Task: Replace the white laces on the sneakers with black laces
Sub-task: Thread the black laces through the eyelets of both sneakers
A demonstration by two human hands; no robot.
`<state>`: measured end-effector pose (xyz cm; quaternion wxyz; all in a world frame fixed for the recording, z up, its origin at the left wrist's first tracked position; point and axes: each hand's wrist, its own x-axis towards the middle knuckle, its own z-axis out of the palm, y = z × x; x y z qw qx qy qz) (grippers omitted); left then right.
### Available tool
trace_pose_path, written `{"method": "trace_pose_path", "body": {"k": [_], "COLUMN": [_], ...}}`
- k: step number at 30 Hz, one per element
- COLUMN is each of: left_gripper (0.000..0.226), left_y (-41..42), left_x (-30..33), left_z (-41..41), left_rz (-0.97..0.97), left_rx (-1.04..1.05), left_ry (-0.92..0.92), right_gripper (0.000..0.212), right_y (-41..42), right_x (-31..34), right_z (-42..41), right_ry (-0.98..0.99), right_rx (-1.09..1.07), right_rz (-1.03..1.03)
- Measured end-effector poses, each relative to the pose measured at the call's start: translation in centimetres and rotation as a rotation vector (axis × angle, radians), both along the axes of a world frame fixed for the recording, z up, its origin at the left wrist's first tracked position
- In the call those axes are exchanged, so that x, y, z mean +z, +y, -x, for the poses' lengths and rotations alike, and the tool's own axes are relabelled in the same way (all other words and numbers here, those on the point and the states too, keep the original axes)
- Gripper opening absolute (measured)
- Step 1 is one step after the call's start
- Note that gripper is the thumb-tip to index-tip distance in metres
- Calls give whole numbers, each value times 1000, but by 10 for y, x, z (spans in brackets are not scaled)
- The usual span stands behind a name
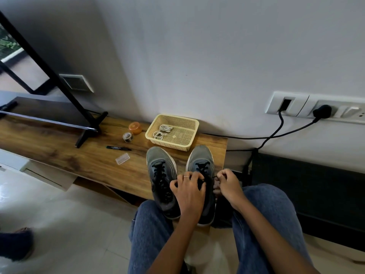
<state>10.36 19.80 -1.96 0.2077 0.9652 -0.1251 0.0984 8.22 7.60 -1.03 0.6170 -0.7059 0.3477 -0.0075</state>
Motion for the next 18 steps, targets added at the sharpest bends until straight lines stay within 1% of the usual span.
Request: {"method": "trace_pose_path", "body": {"k": [2, 4, 10, 14, 18], "left_gripper": [39, 45, 39, 38, 40], "left_y": [2, 5, 4, 4, 5], "left_x": [2, 3, 2, 4, 5], "left_z": [-1, -3, -1, 1, 0], "left_rz": [10, 14, 24, 45, 27], "left_rx": [28, 57, 97, 121, 134], "left_ry": [57, 112, 151, 178, 197], "right_gripper": [16, 15, 17, 16, 15], "right_y": [-3, -4, -18, -38, -59], "right_x": [3, 6, 26, 53, 87], "right_z": [1, 1, -1, 0, 6], "right_ry": [-9, -21, -103, -168, -278], "right_rx": [-72, -126, -197, -288, -367], "right_rz": [-63, -118, -52, 22, 26]}}
